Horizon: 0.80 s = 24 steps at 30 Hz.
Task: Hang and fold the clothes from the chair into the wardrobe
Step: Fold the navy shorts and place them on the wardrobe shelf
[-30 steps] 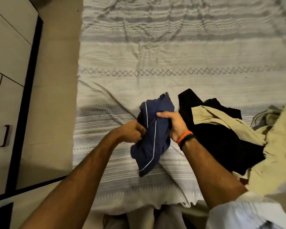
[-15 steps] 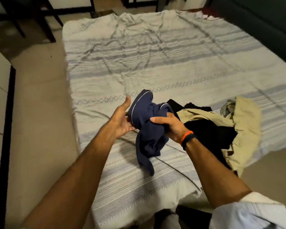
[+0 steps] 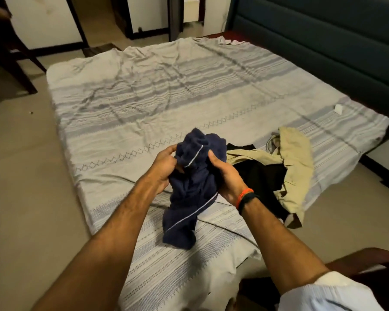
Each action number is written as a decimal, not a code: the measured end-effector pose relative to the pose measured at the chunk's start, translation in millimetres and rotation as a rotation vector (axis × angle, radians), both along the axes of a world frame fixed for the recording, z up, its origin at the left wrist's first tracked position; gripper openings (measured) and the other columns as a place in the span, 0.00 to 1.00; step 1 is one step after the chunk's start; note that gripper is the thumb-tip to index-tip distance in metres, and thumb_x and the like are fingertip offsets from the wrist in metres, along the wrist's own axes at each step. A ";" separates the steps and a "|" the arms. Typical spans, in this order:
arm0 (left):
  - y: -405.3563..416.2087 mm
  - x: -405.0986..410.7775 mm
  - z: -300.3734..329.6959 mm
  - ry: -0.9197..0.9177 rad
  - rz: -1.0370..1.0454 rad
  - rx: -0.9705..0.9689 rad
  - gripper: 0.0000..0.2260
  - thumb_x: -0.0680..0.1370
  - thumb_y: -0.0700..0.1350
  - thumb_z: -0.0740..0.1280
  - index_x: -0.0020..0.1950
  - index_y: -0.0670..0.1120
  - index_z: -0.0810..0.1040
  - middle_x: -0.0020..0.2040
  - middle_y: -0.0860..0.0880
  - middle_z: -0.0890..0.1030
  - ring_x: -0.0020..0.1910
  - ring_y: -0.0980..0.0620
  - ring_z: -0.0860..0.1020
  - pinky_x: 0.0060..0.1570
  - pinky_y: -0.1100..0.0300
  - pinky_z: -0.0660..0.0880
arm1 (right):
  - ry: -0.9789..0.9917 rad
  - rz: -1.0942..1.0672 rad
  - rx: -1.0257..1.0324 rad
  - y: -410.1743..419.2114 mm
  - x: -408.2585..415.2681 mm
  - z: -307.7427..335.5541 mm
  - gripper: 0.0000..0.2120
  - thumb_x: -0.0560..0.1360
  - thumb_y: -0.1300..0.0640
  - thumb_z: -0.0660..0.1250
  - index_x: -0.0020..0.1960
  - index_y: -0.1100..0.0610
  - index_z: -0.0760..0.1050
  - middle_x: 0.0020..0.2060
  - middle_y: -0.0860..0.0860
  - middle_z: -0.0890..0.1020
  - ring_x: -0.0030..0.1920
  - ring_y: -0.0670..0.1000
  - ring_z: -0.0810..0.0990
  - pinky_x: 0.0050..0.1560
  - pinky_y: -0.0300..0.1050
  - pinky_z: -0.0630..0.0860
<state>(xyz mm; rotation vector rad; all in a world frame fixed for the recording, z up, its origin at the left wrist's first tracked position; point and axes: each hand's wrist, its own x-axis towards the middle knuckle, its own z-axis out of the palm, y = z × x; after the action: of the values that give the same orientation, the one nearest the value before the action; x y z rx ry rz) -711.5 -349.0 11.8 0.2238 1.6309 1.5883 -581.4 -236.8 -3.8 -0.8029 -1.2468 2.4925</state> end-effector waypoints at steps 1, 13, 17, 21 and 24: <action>-0.5 0.5 3.3 0.001 -0.065 -0.005 0.30 0.68 0.20 0.55 0.64 0.43 0.75 0.40 0.45 0.83 0.41 0.47 0.80 0.37 0.56 0.76 | 0.026 -0.059 0.014 3.5 3.9 3.0 0.26 0.73 0.51 0.72 0.68 0.62 0.74 0.61 0.59 0.81 0.63 0.59 0.79 0.62 0.52 0.77; 10.2 34.3 46.3 0.168 -0.031 -0.042 0.23 0.68 0.24 0.67 0.61 0.38 0.76 0.52 0.44 0.82 0.51 0.45 0.81 0.40 0.55 0.79 | -0.029 -0.297 0.322 18.6 13.2 40.6 0.15 0.68 0.67 0.76 0.54 0.61 0.81 0.49 0.57 0.86 0.52 0.59 0.85 0.57 0.57 0.80; 2.7 54.8 58.5 0.038 0.004 0.016 0.09 0.75 0.37 0.67 0.53 0.44 0.81 0.47 0.49 0.83 0.51 0.47 0.81 0.47 0.52 0.78 | -0.053 -0.288 0.414 17.7 21.0 54.9 0.09 0.70 0.65 0.76 0.49 0.57 0.83 0.47 0.55 0.87 0.51 0.56 0.85 0.56 0.56 0.81; 6.8 76.8 64.7 0.139 -0.033 0.026 0.11 0.73 0.44 0.76 0.52 0.48 0.79 0.49 0.50 0.84 0.50 0.50 0.83 0.44 0.56 0.78 | -0.046 -0.242 0.432 16.5 31.7 65.8 0.10 0.70 0.62 0.76 0.51 0.58 0.83 0.46 0.54 0.87 0.49 0.56 0.85 0.55 0.56 0.81; 18.9 89.7 68.3 0.296 0.040 -0.075 0.16 0.70 0.29 0.72 0.45 0.49 0.75 0.46 0.47 0.82 0.49 0.46 0.83 0.47 0.51 0.81 | -0.042 -0.249 0.524 21.0 42.7 77.9 0.10 0.68 0.56 0.79 0.47 0.57 0.84 0.44 0.54 0.87 0.48 0.55 0.86 0.54 0.57 0.82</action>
<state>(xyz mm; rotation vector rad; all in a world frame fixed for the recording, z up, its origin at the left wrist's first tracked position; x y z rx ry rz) -621.8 -330.1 80.1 0.4051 1.9274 1.5767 -538.7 -215.7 74.1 -0.8088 -1.6017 1.8388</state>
